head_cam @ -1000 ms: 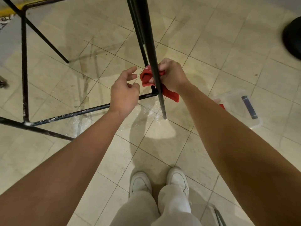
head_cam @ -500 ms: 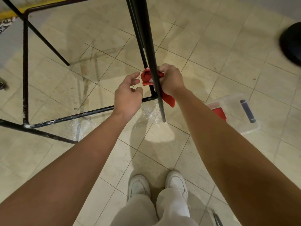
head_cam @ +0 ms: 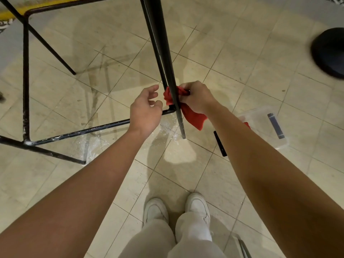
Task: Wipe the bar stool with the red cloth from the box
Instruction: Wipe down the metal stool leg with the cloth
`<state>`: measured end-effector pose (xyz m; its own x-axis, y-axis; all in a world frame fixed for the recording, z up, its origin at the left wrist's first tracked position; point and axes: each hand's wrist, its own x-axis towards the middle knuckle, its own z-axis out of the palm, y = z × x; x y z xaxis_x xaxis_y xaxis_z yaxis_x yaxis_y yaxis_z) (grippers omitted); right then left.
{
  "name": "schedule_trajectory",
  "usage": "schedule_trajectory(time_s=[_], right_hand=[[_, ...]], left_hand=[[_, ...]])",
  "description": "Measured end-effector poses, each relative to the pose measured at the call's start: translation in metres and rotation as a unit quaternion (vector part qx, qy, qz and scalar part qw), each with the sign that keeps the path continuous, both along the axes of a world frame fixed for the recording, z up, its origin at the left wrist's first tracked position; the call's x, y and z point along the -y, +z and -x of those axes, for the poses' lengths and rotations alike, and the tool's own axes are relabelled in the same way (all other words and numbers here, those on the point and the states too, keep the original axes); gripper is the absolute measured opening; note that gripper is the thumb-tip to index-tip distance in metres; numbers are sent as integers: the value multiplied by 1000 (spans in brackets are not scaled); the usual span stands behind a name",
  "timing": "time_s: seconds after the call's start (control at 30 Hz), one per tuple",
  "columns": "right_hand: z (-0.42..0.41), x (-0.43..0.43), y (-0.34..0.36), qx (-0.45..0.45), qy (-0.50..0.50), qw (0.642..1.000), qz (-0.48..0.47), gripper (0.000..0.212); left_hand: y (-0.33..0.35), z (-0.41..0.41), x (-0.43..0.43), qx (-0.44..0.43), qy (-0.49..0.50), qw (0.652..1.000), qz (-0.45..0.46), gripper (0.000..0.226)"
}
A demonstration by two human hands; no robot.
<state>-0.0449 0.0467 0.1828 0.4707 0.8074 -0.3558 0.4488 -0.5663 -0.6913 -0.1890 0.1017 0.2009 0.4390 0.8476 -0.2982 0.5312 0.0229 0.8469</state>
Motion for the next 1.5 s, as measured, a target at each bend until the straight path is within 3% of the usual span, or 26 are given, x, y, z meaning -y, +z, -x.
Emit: schedule_trajectory(time_s=[0.07, 0.13, 0.2, 0.43, 0.5, 0.6, 0.67, 0.77, 1.1, 1.23, 1.4, 1.5], right_hand=[[-4, 17, -1, -122, -58, 991, -22, 21], [-3, 38, -3, -258, -159, 950, -79, 19], [5, 51, -10, -309, -212, 920, -114, 12], [67, 28, -39, -175, -326, 914, -166, 17], [66, 28, -43, -188, -343, 910, -140, 21], [58, 36, -45, -227, -320, 911, -123, 21], [60, 35, -39, -230, -309, 902, -194, 13], [71, 25, -34, -202, -322, 891, -248, 20], [62, 31, -49, -142, -300, 917, -222, 26], [72, 28, -59, -169, -351, 888, -246, 23], [72, 32, -88, -229, -393, 878, -149, 25], [75, 33, -91, -259, -405, 857, -183, 22]], left_hand=[[2, 3, 0, 3, -4, 1000, -4, 43], [3, 3, -1, 3, -11, 1000, -11, 43], [4, 3, -1, 4, -16, 1000, -16, 43], [5, -7, 7, -4, -92, 995, -49, 37], [4, -8, 9, -8, -102, 994, -46, 36], [3, -8, 9, -19, -94, 994, -42, 38], [2, -8, 5, -15, -76, 996, -38, 40], [-1, -10, 3, 0, -51, 999, -20, 42], [-9, -12, 12, -11, -64, 998, -25, 38], [-15, -12, 18, -7, -63, 997, -44, 34], [-27, -10, 27, 17, -31, 997, -65, 32], [-32, -10, 30, 31, -32, 996, -79, 33]])
